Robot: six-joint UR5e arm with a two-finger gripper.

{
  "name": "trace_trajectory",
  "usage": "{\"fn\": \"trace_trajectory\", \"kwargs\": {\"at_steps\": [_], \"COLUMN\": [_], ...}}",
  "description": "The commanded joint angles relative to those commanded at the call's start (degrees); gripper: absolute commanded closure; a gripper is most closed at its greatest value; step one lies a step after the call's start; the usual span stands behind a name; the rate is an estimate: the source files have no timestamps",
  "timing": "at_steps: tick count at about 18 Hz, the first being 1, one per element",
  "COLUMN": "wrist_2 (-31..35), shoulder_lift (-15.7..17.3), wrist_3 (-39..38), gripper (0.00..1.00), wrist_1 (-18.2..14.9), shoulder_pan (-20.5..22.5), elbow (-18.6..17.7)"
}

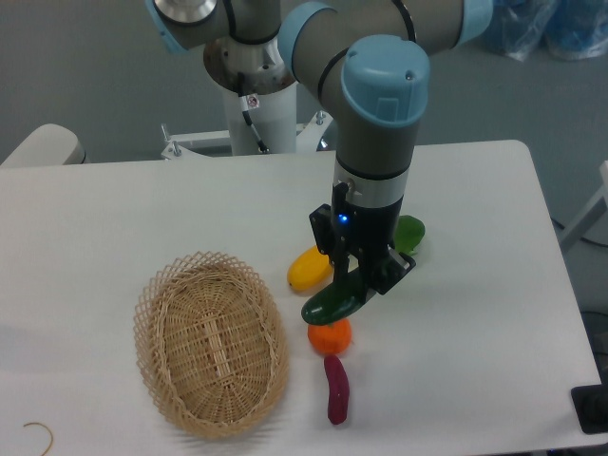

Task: Place the cucumber in the basket
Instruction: 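Lift the grasped green cucumber off the table with the gripper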

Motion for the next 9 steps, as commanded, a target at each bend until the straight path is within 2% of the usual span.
{"fn": "trace_trajectory", "kwargs": {"at_steps": [4,7,9], "wrist_2": [0.09,0.09,0.09], "shoulder_lift": [-0.18,0.44,1.40], "wrist_3": [-0.09,-0.70,-1.05], "gripper": [0.67,0.67,0.67], "wrist_1": [-0.44,-0.70,-2.01], "shoulder_pan": [-0.09,-0.35,-0.53], "elbow": [0.62,-0.61,-1.23]}}
